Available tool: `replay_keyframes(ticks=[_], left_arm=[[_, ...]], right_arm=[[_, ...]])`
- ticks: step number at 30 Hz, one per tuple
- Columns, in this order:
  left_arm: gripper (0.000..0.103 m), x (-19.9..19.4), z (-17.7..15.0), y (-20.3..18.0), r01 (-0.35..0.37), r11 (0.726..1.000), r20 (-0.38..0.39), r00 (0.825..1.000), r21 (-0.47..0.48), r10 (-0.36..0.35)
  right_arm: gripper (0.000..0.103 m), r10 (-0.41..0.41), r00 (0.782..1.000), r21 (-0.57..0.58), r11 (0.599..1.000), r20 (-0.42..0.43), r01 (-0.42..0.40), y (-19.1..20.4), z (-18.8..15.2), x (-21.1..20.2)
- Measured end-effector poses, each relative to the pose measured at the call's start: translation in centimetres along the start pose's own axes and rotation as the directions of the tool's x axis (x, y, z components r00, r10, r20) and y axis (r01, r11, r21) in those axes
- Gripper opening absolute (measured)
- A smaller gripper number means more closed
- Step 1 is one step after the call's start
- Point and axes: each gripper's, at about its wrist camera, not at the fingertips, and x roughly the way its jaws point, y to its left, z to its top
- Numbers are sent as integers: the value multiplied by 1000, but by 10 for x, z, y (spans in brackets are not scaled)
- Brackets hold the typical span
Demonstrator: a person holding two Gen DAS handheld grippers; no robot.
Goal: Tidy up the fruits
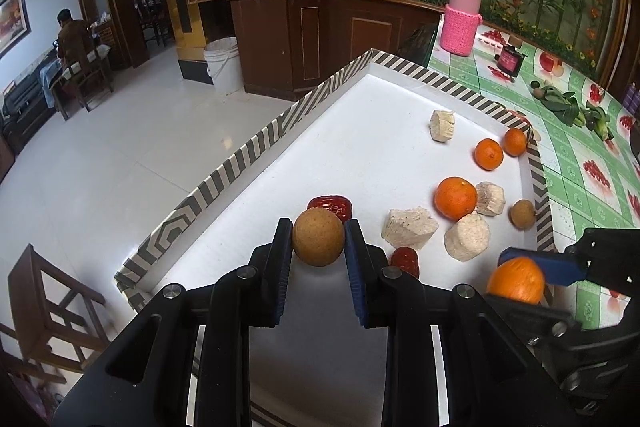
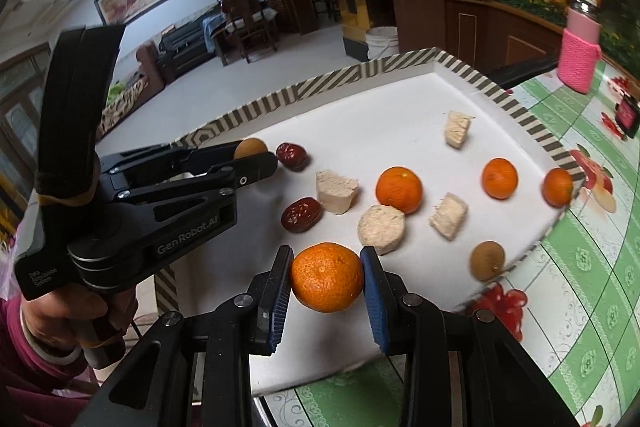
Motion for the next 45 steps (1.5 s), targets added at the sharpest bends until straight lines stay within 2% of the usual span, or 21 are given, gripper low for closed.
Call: replay_keyframes(ticks=[9,17,25,27,29,31,35,41,45], left_arm=[[25,5,-2,1,5,1000,-11,1000,-11,-5],[25,10,-1,3,-3,1000,-22,1000,-31,3],[27,15,-2,6,-10,997,-53,999,-72,6],[32,12,-2,5,-15,997,-42,999,-70,12],[42,8,-1,4,-23,998,-28,999,-66,22],[60,2,0,3,-26,997,-4,1000,-69,25],[62,-13,3,-2,-39,998,55,998,-58,43],[62,-32,8,-18,-39,999,126,991,-36,43],[62,-45,11,-32,-27,1000,172,985,-12,28]], right_arm=[[33,-36,999,-40,999,-40,35,2,3,22],[33,-37,999,-46,998,-25,35,1,2,30],[35,17,1000,0,1000,5,-17,-3,0,14],[35,24,999,15,1000,27,-25,-7,-1,6],[35,28,998,36,999,50,-30,-12,-1,-2],[35,22,997,51,998,70,-26,-15,-1,-10],[36,-28,990,80,997,136,18,-21,0,-32],[36,-163,964,114,983,208,141,-24,0,-59],[36,-170,959,147,979,225,139,-33,-5,-68]])
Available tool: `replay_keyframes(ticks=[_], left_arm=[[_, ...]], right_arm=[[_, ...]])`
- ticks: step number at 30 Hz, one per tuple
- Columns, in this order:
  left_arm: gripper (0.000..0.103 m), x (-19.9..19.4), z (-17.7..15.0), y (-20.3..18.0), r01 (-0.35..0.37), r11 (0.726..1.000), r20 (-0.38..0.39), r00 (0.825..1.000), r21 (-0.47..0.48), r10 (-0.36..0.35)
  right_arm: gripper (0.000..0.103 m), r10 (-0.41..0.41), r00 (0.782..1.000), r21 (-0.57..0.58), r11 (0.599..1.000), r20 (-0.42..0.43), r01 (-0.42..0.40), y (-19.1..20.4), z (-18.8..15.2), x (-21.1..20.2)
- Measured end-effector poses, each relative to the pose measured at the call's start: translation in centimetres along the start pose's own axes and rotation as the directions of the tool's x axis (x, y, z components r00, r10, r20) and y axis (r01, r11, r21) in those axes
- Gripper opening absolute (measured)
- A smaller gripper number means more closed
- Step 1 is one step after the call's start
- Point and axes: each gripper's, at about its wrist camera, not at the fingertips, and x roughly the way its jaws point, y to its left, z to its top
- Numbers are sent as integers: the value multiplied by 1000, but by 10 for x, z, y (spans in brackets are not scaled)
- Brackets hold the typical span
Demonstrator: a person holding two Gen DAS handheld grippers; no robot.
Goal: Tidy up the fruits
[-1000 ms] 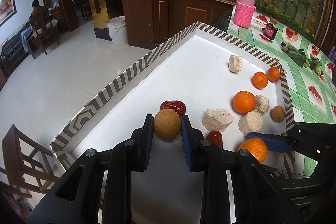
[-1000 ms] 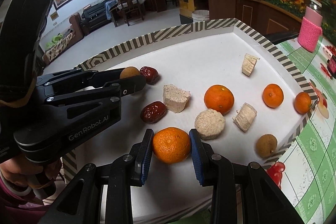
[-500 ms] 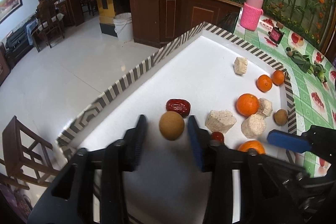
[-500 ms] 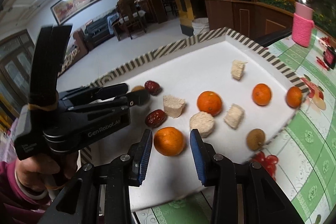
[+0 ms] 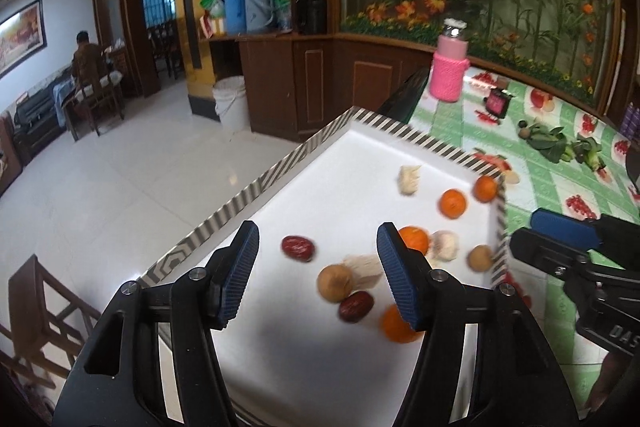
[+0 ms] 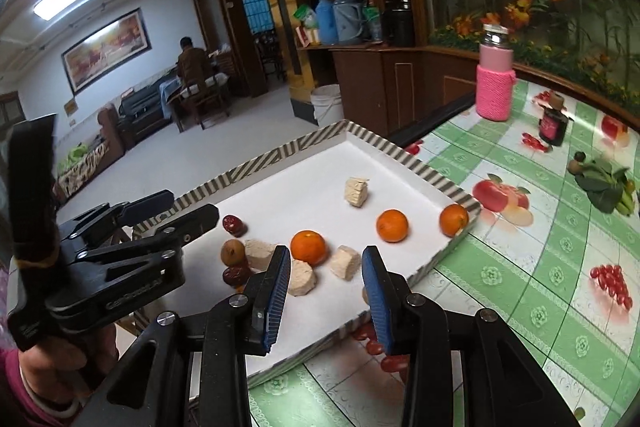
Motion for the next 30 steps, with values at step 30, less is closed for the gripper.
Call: replay_keyframes(ticks=[30], left_arm=[[62,-8,2,-28,-7,999,72,997,34,5]], right_arm=[[36,-30,1000,32,999,3,30,-21,-6,2]])
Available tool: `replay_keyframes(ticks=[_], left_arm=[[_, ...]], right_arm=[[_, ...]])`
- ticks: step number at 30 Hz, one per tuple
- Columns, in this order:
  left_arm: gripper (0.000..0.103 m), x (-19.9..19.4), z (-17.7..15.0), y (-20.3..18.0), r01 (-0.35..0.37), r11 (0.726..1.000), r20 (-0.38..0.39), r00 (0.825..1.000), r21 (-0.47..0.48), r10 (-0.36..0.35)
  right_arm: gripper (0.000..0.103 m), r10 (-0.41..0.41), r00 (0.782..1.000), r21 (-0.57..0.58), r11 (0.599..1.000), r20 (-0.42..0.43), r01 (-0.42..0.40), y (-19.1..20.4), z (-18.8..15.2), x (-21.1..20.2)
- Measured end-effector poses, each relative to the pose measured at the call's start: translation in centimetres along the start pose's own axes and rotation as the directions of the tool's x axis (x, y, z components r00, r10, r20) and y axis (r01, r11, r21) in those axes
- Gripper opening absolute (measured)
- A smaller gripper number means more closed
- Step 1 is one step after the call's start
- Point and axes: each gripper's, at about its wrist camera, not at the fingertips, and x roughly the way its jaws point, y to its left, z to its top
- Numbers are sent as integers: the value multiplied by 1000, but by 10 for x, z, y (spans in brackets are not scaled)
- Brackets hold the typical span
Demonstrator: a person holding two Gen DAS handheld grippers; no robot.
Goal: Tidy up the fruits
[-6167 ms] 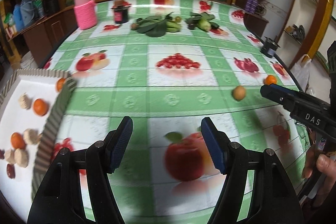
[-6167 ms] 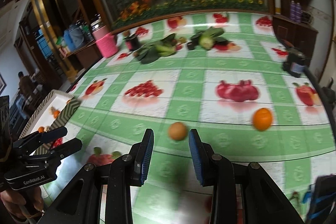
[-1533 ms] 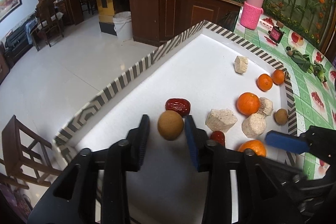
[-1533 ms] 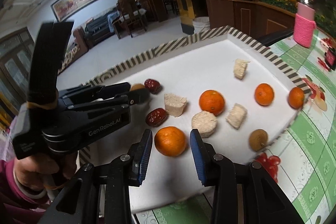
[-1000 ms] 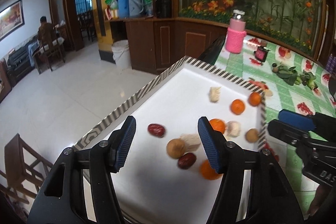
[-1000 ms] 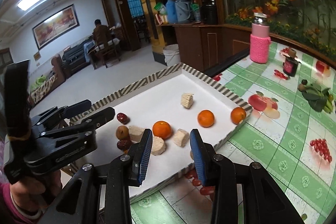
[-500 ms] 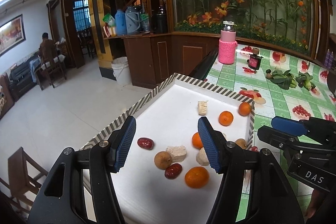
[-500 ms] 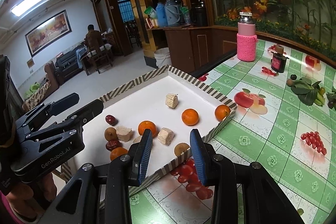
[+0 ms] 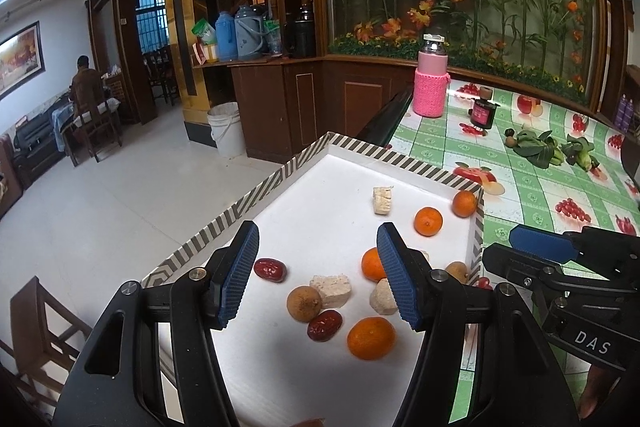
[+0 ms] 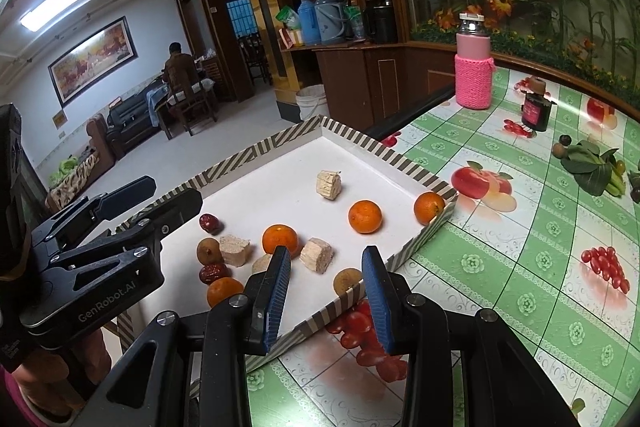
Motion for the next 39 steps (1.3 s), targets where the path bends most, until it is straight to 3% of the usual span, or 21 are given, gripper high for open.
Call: replay_keyframes(ticks=[35,39], left_arm=[[62,-1,-2,1,-32,999,18,999,18,32],[62,-1,-2,-6,-8,1000,4,1000,26,8]], right_arm=[[36,-1,1000,-6,1000,-27,1,3,-5,5],[36,-17,1000,8,1000,-16,17,-6,-5,-2]])
